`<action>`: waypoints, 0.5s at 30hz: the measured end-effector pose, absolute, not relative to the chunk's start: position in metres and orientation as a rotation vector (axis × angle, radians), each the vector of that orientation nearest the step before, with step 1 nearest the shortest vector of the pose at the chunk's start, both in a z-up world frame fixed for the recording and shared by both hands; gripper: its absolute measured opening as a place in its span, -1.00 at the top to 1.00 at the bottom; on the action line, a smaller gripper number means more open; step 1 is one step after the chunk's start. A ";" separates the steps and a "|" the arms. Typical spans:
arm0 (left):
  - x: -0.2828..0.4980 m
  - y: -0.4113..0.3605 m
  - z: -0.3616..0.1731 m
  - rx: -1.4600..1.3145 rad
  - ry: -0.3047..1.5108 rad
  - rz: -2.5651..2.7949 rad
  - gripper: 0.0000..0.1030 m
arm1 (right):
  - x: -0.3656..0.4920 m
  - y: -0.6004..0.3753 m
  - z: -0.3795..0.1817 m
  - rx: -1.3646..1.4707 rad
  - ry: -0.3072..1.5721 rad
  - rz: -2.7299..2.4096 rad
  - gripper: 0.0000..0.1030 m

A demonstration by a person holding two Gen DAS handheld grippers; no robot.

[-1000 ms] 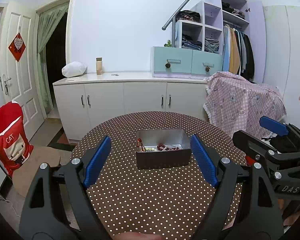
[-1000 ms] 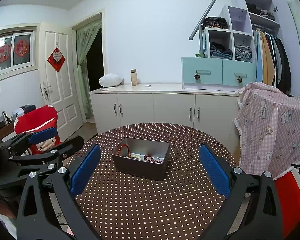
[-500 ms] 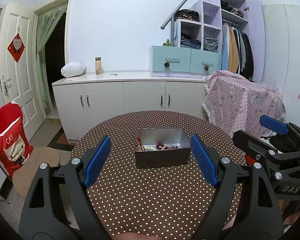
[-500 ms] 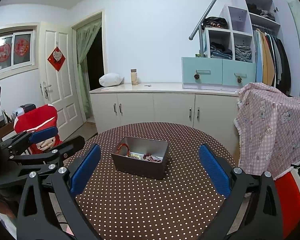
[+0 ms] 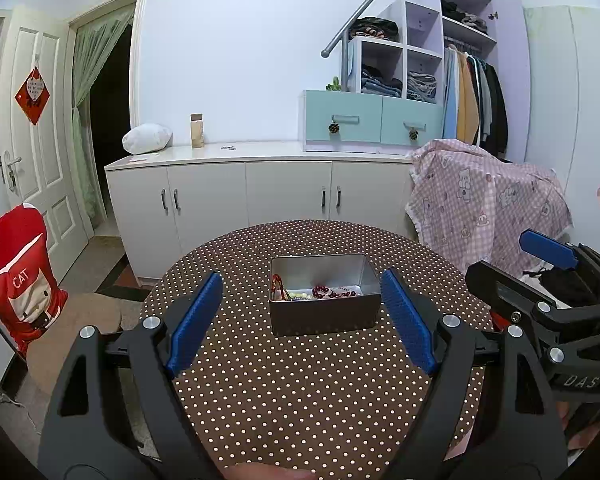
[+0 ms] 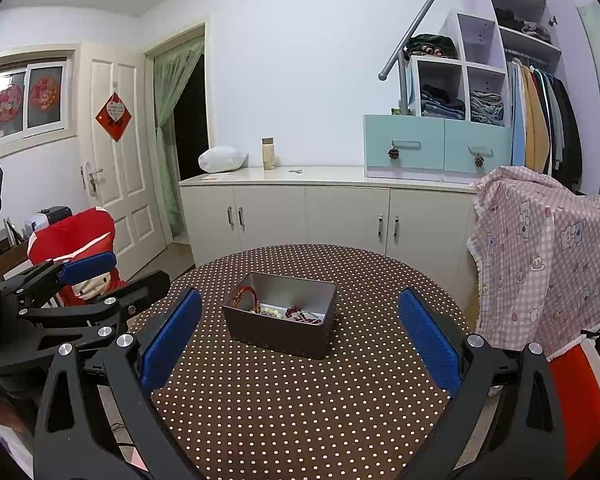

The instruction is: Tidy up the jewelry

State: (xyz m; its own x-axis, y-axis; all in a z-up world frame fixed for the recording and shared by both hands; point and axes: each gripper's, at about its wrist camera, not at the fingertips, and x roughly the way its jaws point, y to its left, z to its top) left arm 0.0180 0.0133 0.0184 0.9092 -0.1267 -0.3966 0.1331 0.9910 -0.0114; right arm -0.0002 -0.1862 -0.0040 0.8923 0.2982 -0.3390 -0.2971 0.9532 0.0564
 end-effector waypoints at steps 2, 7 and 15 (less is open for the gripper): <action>0.018 0.014 0.018 0.017 0.409 -0.134 -0.56 | 0.000 -0.187 -0.004 0.002 0.353 0.308 -0.84; 0.018 0.013 0.018 0.015 0.412 -0.135 -0.56 | -0.001 -0.186 -0.004 0.003 0.352 0.308 -0.84; 0.019 0.013 0.020 0.015 0.414 -0.135 -0.56 | -0.001 -0.188 -0.002 0.001 0.351 0.304 -0.84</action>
